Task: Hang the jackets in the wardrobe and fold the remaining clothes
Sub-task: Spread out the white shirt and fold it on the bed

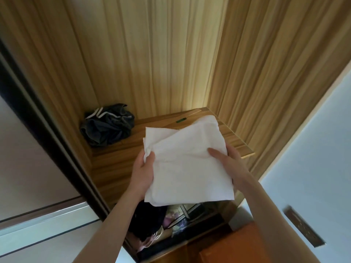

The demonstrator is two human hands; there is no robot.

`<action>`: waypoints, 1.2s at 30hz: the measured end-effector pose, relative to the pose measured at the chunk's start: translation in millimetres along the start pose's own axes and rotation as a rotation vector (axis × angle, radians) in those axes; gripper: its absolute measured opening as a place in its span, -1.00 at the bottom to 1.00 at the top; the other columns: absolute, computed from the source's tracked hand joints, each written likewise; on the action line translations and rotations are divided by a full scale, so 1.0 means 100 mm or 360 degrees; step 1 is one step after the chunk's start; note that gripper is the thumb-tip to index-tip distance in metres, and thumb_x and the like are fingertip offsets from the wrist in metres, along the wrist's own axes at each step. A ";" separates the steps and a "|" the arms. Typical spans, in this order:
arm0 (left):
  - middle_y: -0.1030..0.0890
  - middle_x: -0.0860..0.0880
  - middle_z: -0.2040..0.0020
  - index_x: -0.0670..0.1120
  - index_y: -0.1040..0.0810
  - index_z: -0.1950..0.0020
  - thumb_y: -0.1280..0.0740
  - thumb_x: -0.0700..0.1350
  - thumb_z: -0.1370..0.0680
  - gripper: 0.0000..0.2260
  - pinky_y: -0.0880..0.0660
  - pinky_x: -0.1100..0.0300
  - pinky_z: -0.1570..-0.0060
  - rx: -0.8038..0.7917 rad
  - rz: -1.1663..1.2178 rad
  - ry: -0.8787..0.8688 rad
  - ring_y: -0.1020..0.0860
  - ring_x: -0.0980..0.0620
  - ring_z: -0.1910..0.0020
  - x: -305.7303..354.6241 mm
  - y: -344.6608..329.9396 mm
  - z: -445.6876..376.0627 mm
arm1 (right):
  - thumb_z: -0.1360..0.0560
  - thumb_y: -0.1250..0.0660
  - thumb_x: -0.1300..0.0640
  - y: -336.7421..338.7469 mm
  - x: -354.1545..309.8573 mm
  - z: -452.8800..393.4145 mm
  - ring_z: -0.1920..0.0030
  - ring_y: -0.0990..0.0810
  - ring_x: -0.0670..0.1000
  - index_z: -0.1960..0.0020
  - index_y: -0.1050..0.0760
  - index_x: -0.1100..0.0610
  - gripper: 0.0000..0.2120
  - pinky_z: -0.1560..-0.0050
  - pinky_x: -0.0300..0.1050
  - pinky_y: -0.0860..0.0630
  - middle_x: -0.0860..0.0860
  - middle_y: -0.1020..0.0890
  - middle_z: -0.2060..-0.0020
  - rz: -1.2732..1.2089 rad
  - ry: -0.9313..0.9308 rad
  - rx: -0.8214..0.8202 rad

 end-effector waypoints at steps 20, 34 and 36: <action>-0.54 0.14 0.11 0.11 -0.48 0.04 -0.27 -0.11 -0.69 -0.86 -0.44 0.20 0.16 0.0545 -0.0433 -0.0104 -0.50 0.19 0.15 -0.19 -0.22 -1.27 | -0.58 -0.43 0.10 -0.15 0.49 -2.07 -0.03 -0.65 0.02 -0.38 -0.46 -0.02 -0.61 -0.04 0.00 -0.60 -0.02 -0.63 -0.11 0.0417 0.0028 -0.0163; -0.58 -0.03 0.00 -0.09 -0.55 -0.25 -0.20 -0.12 -0.70 -0.80 -0.45 0.20 0.22 0.0459 -0.0473 0.0351 -0.54 0.02 0.11 -0.65 -0.16 -1.66 | -0.65 -0.28 0.07 -0.18 0.97 -2.41 0.12 -0.49 -0.11 -0.51 -0.35 0.10 -0.55 0.01 -0.07 -0.40 0.03 -0.56 -0.15 0.0716 -0.0150 -0.0126; -0.61 -0.12 -0.18 -0.12 -0.52 -0.37 -0.19 -0.03 -0.69 -0.69 -0.53 0.08 0.04 0.0452 -0.0727 0.0375 -0.59 -0.09 -0.04 -0.66 -0.13 -1.67 | -0.65 -0.26 0.01 -0.16 0.96 -2.40 0.00 -0.57 0.03 -0.50 -0.37 0.11 -0.56 -0.02 -0.01 -0.46 0.09 -0.59 -0.23 0.0920 -0.0085 -0.0115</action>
Point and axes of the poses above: each hand's wrist, its own z-axis away from the middle knuckle, its own y-axis out of the back of the hand, x = y × z, the point moved 8 cm from there along -z, towards the middle knuckle
